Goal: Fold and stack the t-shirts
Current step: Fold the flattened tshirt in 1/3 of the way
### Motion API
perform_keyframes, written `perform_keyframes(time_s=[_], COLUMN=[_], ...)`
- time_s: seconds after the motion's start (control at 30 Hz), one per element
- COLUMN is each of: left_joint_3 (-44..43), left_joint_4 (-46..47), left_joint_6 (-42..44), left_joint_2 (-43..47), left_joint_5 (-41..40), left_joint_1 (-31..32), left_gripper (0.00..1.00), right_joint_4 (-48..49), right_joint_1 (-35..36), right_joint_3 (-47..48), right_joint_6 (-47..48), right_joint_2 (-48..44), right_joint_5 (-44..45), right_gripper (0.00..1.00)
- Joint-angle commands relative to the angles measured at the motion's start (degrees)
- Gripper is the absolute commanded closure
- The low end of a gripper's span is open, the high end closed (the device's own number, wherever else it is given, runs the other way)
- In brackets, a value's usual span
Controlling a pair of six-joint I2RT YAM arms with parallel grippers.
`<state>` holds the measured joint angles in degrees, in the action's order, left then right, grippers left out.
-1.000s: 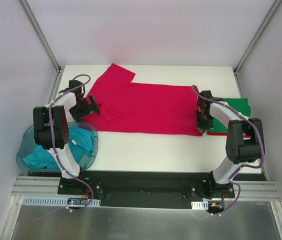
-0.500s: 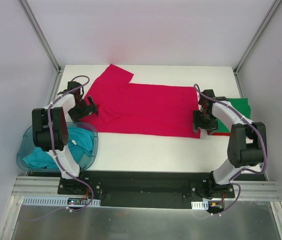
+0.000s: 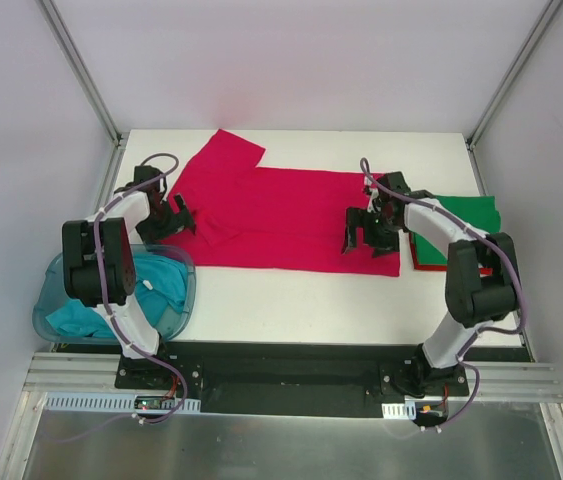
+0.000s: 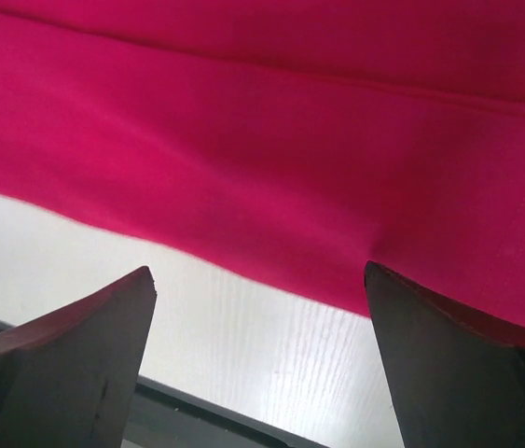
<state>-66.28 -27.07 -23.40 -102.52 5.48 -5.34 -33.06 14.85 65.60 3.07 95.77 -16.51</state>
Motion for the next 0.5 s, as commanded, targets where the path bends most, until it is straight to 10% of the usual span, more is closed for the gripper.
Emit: perform_keyframes(time_s=[0.0,0.47], left_joint_3=[2.7,-0.3], left_joint_4=[-1.2,0.3], left_joint_6=[-0.9,-4.1], left_joint_2=[3.5,14.8], left_joint_5=[-0.2,6.7], left_joint_1=[-0.5,-0.4], left_gripper=[0.01,0.01], right_joint_4=[-2.5,-5.8], right_joint_1=[-2.1,-7.0], right_joint_3=[2.2,6.8], right_joint_6=[-1.0,2.6], right_joint_2=[4.6,11.4], right_joint_5=[3.7,4.7], right_gripper=[0.04,0.04])
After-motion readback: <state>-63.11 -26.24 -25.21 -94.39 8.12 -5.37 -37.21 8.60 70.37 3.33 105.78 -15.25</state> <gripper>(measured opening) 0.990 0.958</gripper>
